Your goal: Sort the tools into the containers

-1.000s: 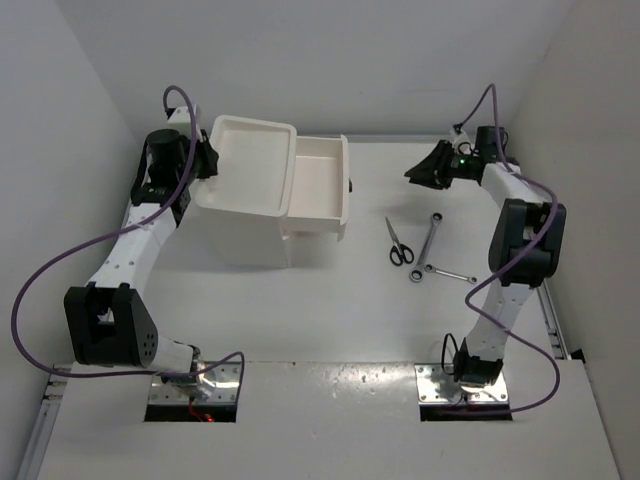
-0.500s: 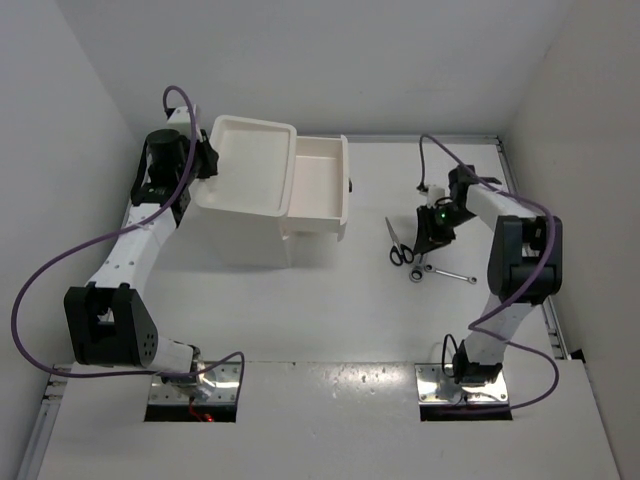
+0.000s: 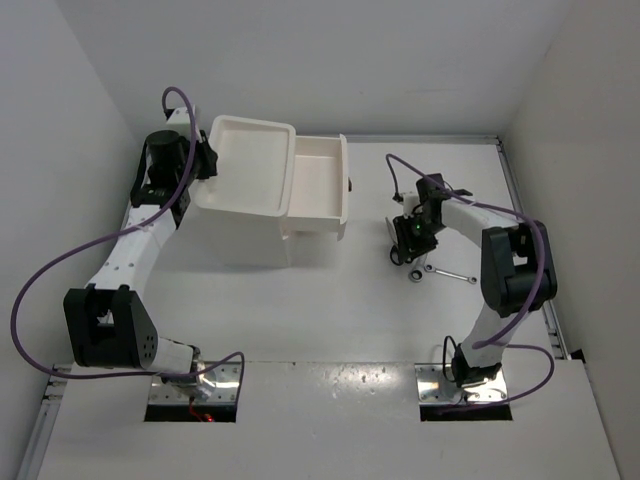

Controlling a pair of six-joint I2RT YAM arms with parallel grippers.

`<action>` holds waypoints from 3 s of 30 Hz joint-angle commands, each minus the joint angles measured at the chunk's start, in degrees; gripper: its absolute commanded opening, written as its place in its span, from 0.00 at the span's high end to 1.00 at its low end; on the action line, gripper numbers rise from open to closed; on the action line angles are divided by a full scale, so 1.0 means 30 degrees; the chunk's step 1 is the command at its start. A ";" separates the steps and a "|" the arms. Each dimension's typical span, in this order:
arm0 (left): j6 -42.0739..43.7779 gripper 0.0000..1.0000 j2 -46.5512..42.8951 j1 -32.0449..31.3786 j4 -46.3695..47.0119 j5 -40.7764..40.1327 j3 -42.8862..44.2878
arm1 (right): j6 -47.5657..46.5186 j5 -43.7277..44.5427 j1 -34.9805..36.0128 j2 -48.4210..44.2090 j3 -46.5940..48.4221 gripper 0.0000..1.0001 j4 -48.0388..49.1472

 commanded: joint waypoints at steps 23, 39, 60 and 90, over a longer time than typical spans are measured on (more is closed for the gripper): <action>-0.0573 1.00 0.1450 0.0083 -0.4256 0.0409 -0.1863 | 0.1980 0.2452 0.1256 0.2279 0.1543 0.62 0.1967; -0.0221 1.00 0.1625 0.0083 -0.4256 0.0233 -0.1863 | 0.2332 0.4359 0.1608 0.3859 0.2244 0.92 0.2088; 0.0130 1.00 0.1274 0.0083 -0.4256 0.0028 -0.2213 | 0.5315 -0.3048 0.1196 -0.2352 1.1352 1.00 0.0349; -0.0045 1.00 0.1096 0.0083 -0.4081 0.0028 -0.2391 | 1.0535 -0.5192 0.5797 0.2840 1.6834 0.50 0.2613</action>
